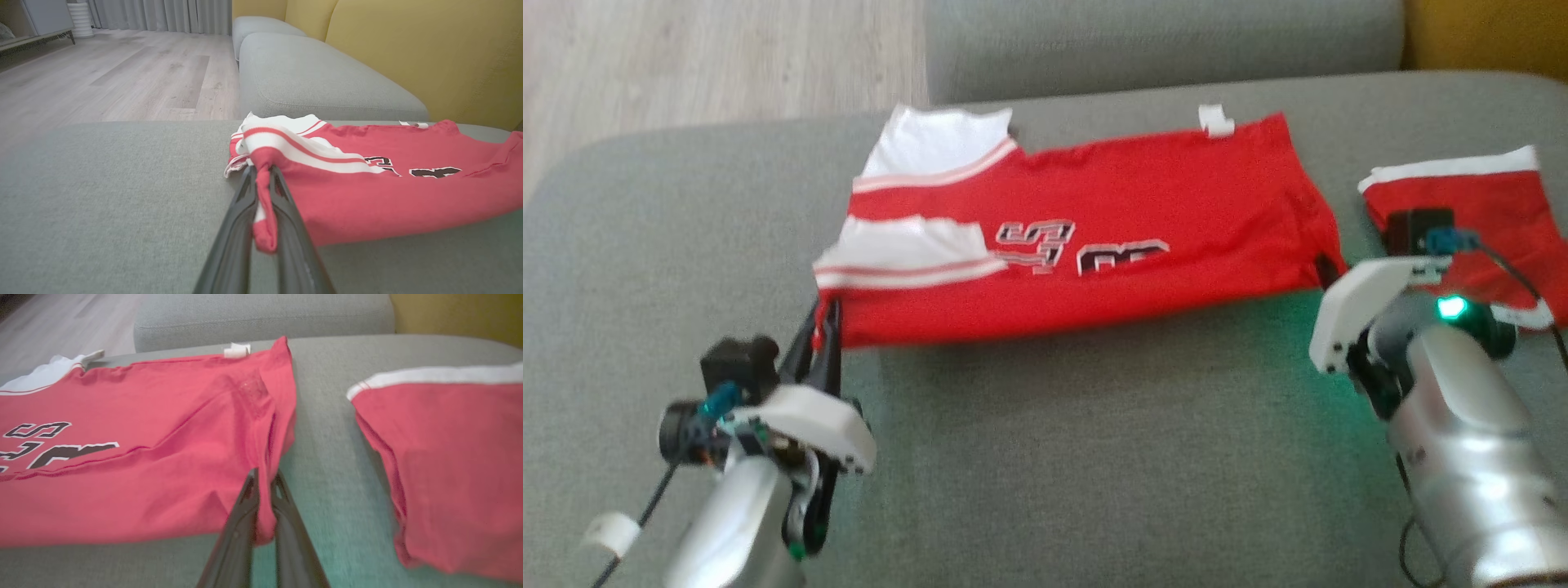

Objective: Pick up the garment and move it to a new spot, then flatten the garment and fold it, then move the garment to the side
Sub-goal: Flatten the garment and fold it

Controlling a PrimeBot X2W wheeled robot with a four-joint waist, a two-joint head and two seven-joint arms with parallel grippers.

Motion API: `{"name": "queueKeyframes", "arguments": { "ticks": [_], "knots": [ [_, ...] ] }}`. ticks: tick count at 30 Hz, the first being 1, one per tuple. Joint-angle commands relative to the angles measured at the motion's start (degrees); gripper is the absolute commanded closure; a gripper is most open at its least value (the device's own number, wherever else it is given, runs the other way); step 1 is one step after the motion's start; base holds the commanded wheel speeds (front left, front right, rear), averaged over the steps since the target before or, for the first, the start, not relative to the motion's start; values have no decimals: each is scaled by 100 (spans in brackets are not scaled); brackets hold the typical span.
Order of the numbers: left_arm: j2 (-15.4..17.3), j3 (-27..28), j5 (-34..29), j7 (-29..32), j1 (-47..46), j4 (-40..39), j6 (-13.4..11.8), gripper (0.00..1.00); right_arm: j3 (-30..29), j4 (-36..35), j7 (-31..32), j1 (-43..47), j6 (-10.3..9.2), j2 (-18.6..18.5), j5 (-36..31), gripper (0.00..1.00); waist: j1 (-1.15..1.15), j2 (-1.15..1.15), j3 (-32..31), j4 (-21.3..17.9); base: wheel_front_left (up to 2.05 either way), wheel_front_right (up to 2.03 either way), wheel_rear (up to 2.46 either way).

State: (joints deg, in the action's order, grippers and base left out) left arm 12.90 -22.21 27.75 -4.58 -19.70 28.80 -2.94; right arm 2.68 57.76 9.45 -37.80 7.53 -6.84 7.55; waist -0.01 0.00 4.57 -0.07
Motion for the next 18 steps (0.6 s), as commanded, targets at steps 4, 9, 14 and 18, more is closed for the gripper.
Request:
{"name": "queueKeyframes", "arguments": {
  "ticks": [4, 9, 14, 18],
  "knots": [
    [296, 98, 28, 263, 245, -496, -34, 100, 209, -880, 219, 516, -4, -221, 415, 100, 1, 0, -338, -40, 0, 0, 0],
    [453, 15, 61, 614, 739, -970, -146, 100, 53, -2002, 659, 1518, -4, -330, 676, 100, 1, 0, -531, -57, 0, 0, 0],
    [556, -41, 68, 821, 1062, -1318, -246, 100, -351, -3061, 1039, 2352, -4, -185, 672, 100, 1, 0, -553, -54, 0, 0, 0],
    [597, -116, 90, 956, 1263, -1523, -271, 100, -631, -4042, 1362, 3068, -4, 126, 550, 100, 1, 0, -493, -94, 0, 0, 0]
  ]
}}
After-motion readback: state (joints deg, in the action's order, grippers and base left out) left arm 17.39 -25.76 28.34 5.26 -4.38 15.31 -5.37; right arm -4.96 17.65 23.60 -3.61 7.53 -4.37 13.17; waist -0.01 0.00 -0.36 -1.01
